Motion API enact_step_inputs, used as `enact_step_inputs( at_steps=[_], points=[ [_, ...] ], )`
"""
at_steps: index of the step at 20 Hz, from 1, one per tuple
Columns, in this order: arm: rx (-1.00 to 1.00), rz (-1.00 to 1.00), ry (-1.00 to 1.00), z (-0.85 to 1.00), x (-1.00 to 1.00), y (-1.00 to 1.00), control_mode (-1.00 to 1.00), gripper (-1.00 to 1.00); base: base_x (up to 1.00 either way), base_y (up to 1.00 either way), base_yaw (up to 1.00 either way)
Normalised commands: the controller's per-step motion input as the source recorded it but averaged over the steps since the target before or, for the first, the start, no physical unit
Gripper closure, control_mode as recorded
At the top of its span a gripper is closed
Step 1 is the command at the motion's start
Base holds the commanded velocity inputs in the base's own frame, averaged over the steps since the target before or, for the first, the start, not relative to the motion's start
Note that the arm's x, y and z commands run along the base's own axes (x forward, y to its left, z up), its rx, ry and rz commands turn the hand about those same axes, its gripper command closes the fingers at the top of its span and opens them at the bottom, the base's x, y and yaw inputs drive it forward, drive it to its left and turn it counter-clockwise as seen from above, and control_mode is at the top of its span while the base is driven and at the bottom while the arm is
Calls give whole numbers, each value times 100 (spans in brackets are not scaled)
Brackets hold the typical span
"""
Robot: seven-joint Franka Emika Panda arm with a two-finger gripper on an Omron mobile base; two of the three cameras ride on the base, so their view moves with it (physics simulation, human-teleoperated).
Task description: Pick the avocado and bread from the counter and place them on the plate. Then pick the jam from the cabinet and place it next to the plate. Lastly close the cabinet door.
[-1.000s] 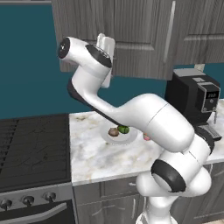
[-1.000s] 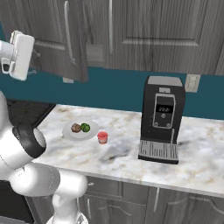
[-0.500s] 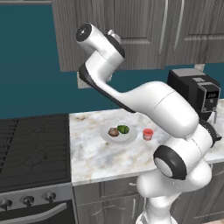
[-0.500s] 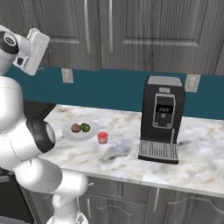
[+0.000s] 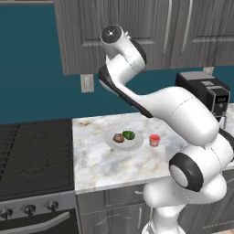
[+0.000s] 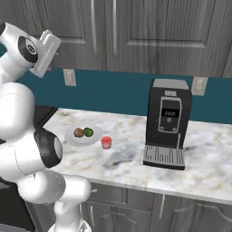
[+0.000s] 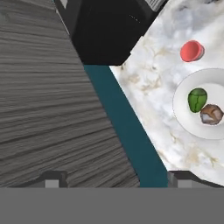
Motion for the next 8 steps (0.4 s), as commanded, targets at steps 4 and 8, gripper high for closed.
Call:
enact_step_inputs(
  at_steps=[4,8],
  points=[
    [7,32,0,-48,100,-100,-100,-100,0,0,0],
    [11,32,-4,-30,89,-100,-100,-100,0,0,0]
  ],
)
